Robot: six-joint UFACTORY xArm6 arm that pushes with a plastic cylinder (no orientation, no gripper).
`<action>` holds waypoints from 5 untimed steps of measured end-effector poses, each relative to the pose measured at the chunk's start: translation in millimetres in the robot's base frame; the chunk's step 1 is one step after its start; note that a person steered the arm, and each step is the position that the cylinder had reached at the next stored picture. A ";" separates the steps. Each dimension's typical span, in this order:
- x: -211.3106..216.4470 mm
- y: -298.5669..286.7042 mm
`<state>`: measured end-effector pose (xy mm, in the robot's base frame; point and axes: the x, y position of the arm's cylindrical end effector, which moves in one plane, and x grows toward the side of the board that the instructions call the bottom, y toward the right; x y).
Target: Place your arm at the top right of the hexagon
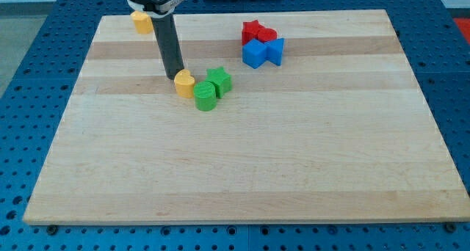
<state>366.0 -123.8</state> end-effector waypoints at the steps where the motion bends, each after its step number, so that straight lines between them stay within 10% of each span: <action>1: -9.0 0.0; 5: -168.2 0.0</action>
<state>197.9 -123.8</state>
